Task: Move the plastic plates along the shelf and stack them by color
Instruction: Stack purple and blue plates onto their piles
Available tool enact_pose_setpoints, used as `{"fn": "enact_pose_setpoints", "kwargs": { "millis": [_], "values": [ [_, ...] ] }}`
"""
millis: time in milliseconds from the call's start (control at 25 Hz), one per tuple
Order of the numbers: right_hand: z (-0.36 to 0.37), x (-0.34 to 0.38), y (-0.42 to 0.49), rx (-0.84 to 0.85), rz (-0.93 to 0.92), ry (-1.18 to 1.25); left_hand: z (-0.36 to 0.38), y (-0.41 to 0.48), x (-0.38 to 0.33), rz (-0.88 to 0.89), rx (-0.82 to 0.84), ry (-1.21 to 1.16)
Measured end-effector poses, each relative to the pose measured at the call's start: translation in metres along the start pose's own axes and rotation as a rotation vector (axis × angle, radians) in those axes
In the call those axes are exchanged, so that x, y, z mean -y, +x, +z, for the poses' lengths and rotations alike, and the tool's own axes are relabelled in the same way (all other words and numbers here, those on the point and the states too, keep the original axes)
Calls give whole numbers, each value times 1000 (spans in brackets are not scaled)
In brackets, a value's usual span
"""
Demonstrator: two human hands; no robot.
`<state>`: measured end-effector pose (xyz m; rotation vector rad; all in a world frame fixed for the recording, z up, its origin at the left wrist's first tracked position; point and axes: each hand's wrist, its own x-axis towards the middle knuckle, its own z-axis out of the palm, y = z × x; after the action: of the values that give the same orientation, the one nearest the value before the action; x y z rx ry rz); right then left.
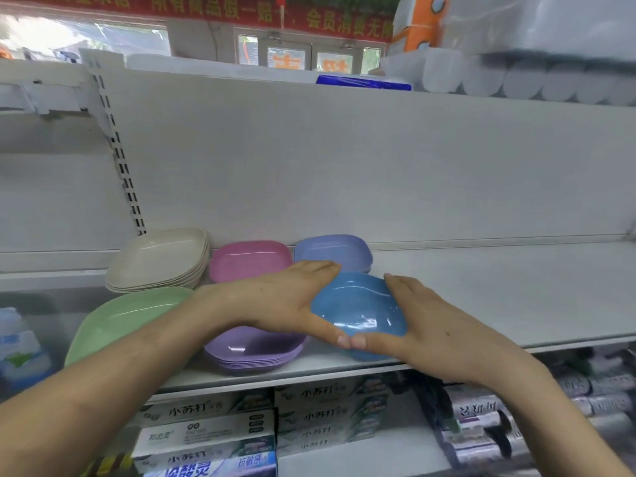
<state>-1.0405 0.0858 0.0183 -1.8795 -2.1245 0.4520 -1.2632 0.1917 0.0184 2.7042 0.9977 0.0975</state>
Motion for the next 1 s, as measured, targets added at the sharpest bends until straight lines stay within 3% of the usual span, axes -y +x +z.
{"fn": "enact_pose_setpoints", "kwargs": {
  "millis": [240, 560, 760, 880, 1000],
  "values": [
    [10, 1, -5, -31, -27, -13, 5, 0, -1, 2, 12, -11],
    [-14, -16, 15, 200, -197, 249, 6, -25, -8, -111, 30, 96],
    [-17, -31, 23, 277, -202, 127, 2, -39, -12, -170, 3, 89],
    [-32, -21, 26, 220, -195, -1, -15, -66, -5, -276, -29, 100],
    [-35, 22, 33, 154, -312, -44, -31, -114, 20, -404, -99, 63]
  ]
}}
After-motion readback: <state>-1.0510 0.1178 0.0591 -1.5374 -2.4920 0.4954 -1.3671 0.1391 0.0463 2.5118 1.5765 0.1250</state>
